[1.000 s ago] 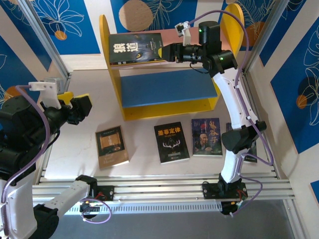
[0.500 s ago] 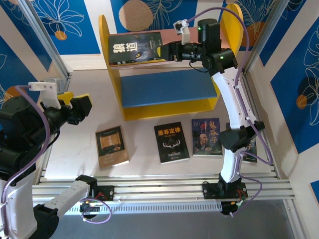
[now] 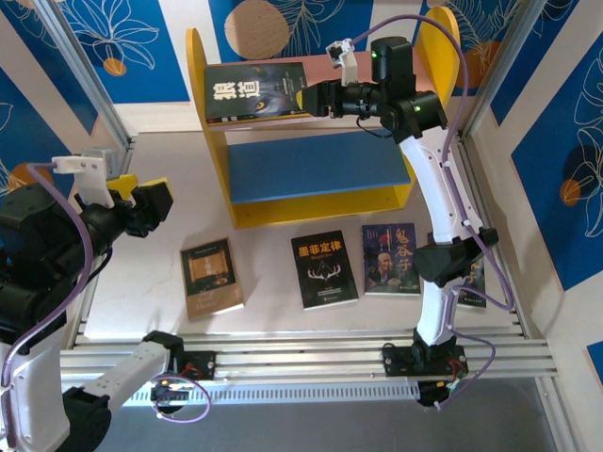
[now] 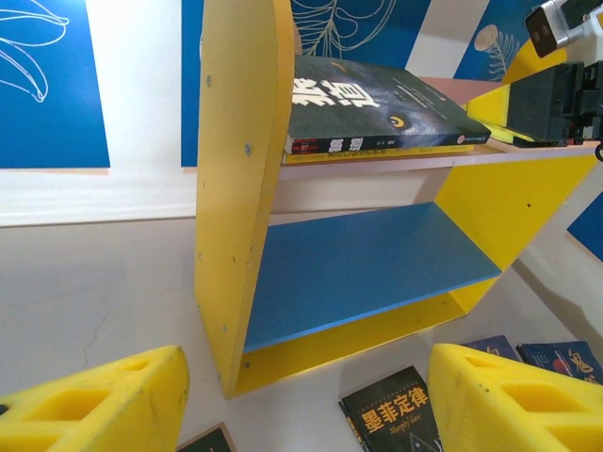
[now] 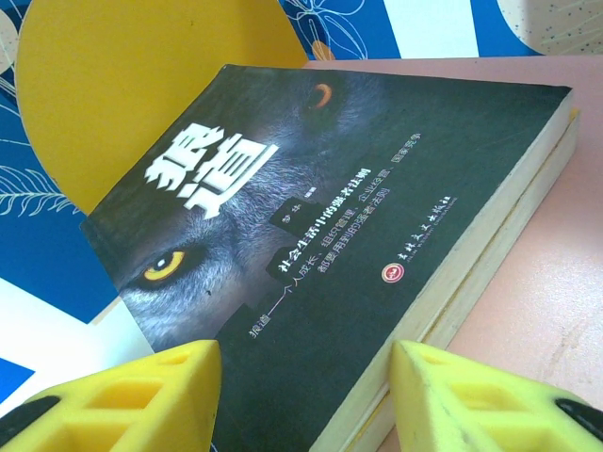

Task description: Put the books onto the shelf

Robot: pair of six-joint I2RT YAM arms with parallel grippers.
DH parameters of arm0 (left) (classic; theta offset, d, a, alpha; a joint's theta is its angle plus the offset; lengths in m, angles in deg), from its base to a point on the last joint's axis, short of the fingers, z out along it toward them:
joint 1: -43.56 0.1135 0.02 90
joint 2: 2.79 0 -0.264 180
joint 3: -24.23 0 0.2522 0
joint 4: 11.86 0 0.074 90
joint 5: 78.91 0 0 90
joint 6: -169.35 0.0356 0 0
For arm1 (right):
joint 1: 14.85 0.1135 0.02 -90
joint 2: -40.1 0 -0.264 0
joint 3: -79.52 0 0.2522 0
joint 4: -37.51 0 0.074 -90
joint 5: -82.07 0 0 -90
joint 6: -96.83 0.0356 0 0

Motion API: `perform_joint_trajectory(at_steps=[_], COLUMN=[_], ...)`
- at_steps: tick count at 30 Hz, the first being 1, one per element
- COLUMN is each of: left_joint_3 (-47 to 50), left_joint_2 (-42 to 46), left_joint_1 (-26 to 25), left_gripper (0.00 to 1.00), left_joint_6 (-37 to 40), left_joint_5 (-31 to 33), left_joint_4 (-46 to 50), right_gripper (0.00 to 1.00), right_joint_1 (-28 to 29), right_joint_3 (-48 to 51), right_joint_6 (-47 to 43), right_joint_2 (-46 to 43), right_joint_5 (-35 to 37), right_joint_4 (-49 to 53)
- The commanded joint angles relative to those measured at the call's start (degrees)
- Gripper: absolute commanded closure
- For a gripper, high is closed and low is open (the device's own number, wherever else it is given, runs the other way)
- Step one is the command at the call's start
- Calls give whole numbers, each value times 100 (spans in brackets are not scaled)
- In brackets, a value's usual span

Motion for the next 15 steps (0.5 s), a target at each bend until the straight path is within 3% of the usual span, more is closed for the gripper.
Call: perform_joint_trajectory(at_steps=[1,15], left_joint_3=[48,57], left_joint_2=[46,38], left_joint_1=[61,61], left_gripper=[32,32], left_joint_6=[117,141], left_joint_5=[81,111], left_joint_4=[-46,-40], right_gripper=[49,49], right_joint_1=[266,301], right_joint_3=[-239,-394], right_joint_6=[-100,-56], right_joint_2=[175,308], right_joint_5=[-349,-368], right_joint_4=[-2,-4])
